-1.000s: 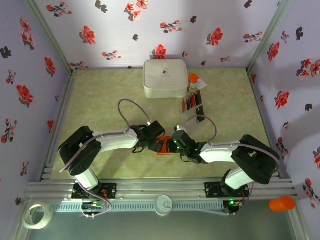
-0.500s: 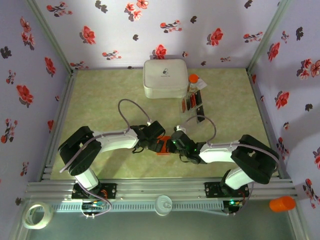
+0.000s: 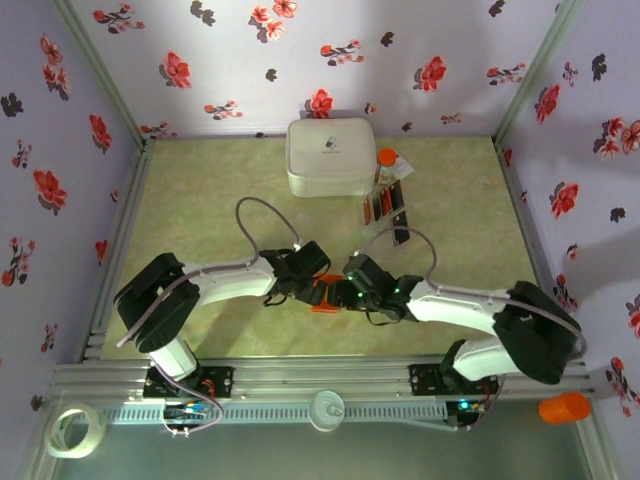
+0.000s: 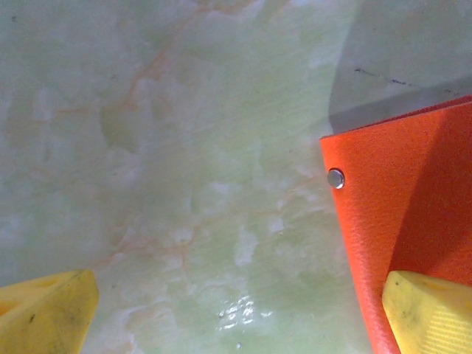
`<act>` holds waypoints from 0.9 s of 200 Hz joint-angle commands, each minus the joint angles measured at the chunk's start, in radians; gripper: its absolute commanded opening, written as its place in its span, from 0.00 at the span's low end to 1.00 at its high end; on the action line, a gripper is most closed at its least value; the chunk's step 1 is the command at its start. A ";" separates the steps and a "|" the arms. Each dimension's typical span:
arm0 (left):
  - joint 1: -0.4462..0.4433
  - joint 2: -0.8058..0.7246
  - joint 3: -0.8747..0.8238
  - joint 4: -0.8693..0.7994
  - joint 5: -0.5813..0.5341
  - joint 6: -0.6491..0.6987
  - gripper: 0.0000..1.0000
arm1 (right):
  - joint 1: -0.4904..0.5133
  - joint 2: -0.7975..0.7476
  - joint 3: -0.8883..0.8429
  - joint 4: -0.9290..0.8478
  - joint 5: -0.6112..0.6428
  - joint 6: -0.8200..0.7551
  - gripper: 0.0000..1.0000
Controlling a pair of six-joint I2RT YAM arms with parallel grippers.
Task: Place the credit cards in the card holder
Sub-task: Close the button on the card holder, then reset both arms
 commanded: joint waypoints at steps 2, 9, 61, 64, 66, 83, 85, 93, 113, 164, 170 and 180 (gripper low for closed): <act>0.036 -0.094 0.042 -0.038 -0.059 -0.015 1.00 | -0.062 -0.120 0.059 -0.159 -0.010 -0.038 0.82; 0.047 -0.121 0.043 -0.030 -0.072 -0.012 1.00 | -0.082 -0.154 0.068 -0.189 -0.002 -0.047 0.90; 0.187 -0.365 -0.002 0.026 -0.176 0.015 1.00 | -0.266 -0.395 0.153 -0.401 0.099 -0.135 0.99; 0.198 -0.383 -0.011 0.035 -0.182 0.016 1.00 | -0.277 -0.404 0.164 -0.419 0.116 -0.144 0.99; 0.207 -0.394 -0.018 0.039 -0.185 0.018 1.00 | -0.282 -0.410 0.171 -0.431 0.133 -0.150 0.99; 0.289 -0.492 -0.071 0.074 -0.211 0.029 1.00 | -0.340 -0.453 0.213 -0.509 0.274 -0.197 0.99; 0.301 -0.504 -0.075 0.079 -0.215 0.034 1.00 | -0.345 -0.455 0.217 -0.513 0.292 -0.204 0.99; 0.334 -0.553 -0.117 0.124 -0.243 0.077 1.00 | -0.374 -0.467 0.229 -0.533 0.371 -0.223 0.99; 0.402 -0.673 -0.226 0.267 -0.345 0.189 1.00 | -0.445 -0.470 0.223 -0.497 0.556 -0.295 0.99; 0.695 -0.751 -0.347 0.492 -0.363 0.332 1.00 | -0.726 -0.259 0.216 -0.293 0.643 -0.348 0.99; 0.719 -0.740 -0.362 0.528 -0.356 0.356 1.00 | -0.757 -0.228 0.219 -0.276 0.644 -0.340 0.99; 0.756 -0.712 -0.375 0.572 -0.326 0.397 1.00 | -0.794 -0.189 0.216 -0.225 0.640 -0.344 0.99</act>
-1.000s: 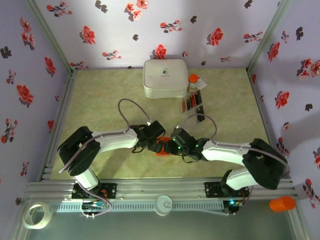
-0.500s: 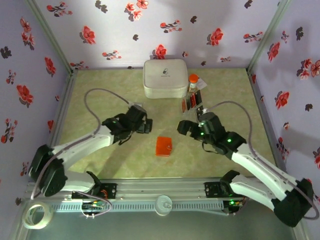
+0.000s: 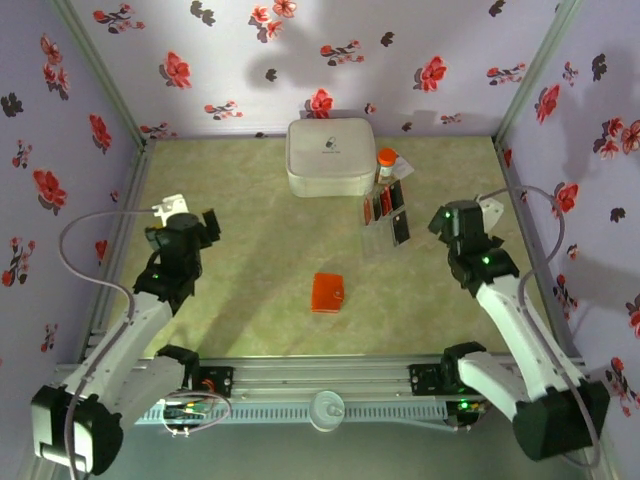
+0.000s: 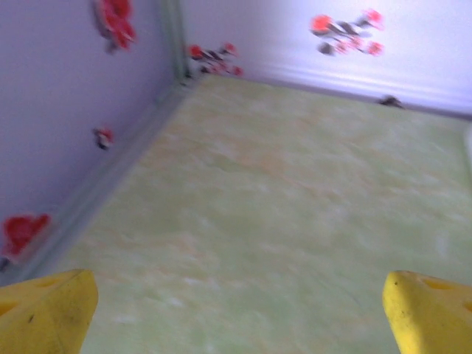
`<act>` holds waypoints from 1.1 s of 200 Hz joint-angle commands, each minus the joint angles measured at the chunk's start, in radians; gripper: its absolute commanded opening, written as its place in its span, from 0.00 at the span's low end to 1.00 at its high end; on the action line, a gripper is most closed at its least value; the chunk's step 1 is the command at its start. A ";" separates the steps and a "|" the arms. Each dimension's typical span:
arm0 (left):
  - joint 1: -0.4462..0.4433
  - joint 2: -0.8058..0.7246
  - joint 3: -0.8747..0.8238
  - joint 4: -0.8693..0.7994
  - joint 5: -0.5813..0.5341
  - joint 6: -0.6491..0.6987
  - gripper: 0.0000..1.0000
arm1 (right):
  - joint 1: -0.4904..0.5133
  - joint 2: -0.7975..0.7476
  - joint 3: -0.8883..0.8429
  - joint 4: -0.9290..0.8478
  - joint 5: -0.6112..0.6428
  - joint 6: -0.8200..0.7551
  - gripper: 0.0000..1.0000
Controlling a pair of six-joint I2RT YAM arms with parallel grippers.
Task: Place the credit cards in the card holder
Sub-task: Reset both arms
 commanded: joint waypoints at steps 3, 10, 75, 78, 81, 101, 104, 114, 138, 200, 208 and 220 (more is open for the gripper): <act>0.084 0.046 -0.042 0.182 0.002 0.141 1.00 | -0.089 0.095 -0.001 0.136 0.077 -0.033 0.99; 0.103 0.070 -0.044 0.196 0.005 0.160 1.00 | -0.104 0.120 -0.010 0.182 0.091 -0.051 0.99; 0.168 0.340 -0.191 0.576 0.070 0.184 1.00 | -0.151 0.331 -0.138 0.548 0.214 -0.265 0.99; 0.167 0.353 -0.200 0.594 0.072 0.180 1.00 | -0.152 0.336 -0.146 0.572 0.207 -0.270 0.99; 0.168 0.366 -0.208 0.621 0.072 0.180 1.00 | -0.151 0.340 -0.155 0.590 0.195 -0.279 0.99; 0.167 0.427 -0.244 0.756 0.088 0.197 1.00 | -0.151 0.365 -0.228 0.758 0.125 -0.304 0.99; 0.168 0.433 -0.244 0.765 0.095 0.203 1.00 | -0.151 0.372 -0.241 0.786 0.117 -0.309 0.99; 0.168 0.467 -0.251 0.840 0.098 0.234 1.00 | -0.151 0.397 -0.283 0.893 0.083 -0.324 0.99; 0.173 0.554 -0.263 0.975 0.158 0.286 1.00 | -0.151 0.431 -0.332 1.058 -0.036 -0.385 0.99; 0.239 0.666 -0.257 1.060 0.295 0.270 1.00 | -0.165 0.584 -0.475 1.507 -0.219 -0.459 0.99; 0.239 0.648 -0.254 1.018 0.302 0.255 1.00 | -0.169 0.601 -0.512 1.604 -0.199 -0.450 0.99; 0.239 0.659 -0.232 0.998 0.319 0.267 1.00 | -0.170 0.529 -0.460 1.375 -0.206 -0.432 0.99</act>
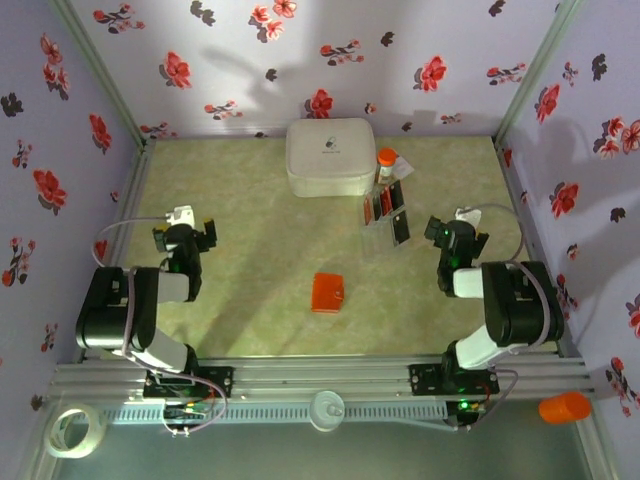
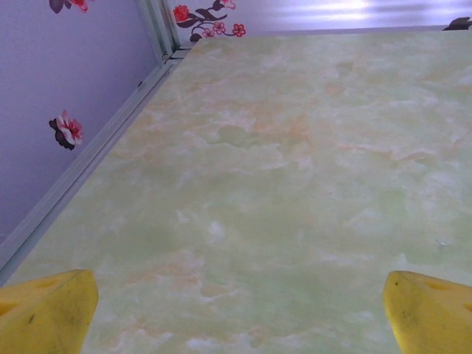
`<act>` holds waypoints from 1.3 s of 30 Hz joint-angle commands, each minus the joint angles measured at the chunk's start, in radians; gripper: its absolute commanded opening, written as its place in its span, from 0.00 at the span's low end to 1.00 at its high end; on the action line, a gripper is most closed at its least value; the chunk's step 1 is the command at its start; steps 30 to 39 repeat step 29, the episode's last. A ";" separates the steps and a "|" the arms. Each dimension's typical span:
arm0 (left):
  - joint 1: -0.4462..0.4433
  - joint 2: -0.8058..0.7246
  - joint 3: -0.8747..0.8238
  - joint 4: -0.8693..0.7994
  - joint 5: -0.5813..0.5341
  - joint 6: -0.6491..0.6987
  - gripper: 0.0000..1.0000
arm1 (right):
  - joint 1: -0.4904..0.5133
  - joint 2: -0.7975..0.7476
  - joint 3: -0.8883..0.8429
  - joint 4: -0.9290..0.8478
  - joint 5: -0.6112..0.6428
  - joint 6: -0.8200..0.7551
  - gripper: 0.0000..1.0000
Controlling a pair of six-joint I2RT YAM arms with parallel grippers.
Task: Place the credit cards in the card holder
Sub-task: Reset both arms
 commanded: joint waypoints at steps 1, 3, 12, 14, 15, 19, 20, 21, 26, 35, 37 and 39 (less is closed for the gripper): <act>0.009 0.021 0.012 0.053 0.060 0.009 1.00 | -0.012 -0.030 0.002 0.017 -0.033 -0.008 0.99; 0.040 0.013 0.022 0.017 0.106 -0.007 1.00 | -0.007 0.022 0.026 0.061 -0.050 -0.037 0.99; 0.048 0.013 0.022 0.016 0.115 -0.033 1.00 | 0.022 0.004 0.004 0.080 -0.005 -0.061 0.99; 0.048 0.013 0.020 0.018 0.115 -0.031 1.00 | 0.019 0.000 0.012 0.054 -0.006 -0.053 0.99; 0.047 0.013 0.020 0.018 0.115 -0.031 1.00 | 0.019 -0.007 0.017 0.036 -0.005 -0.050 0.99; 0.048 0.013 0.020 0.019 0.116 -0.031 1.00 | 0.017 0.000 0.020 0.041 -0.007 -0.050 0.99; 0.046 0.013 0.020 0.019 0.115 -0.031 1.00 | 0.017 0.000 0.020 0.040 -0.009 -0.049 0.99; 0.046 0.013 0.020 0.019 0.115 -0.031 1.00 | 0.017 0.003 0.022 0.037 -0.010 -0.049 0.99; 0.047 0.013 0.020 0.019 0.113 -0.030 1.00 | -0.001 0.004 0.034 0.013 -0.070 -0.049 0.99; 0.046 0.011 0.016 0.026 0.112 -0.029 1.00 | 0.000 -0.001 0.028 0.025 -0.089 -0.058 0.99; 0.046 0.011 0.016 0.026 0.112 -0.029 1.00 | 0.000 -0.001 0.028 0.025 -0.089 -0.058 0.99; 0.046 0.011 0.016 0.026 0.112 -0.029 1.00 | 0.000 -0.001 0.028 0.025 -0.089 -0.058 0.99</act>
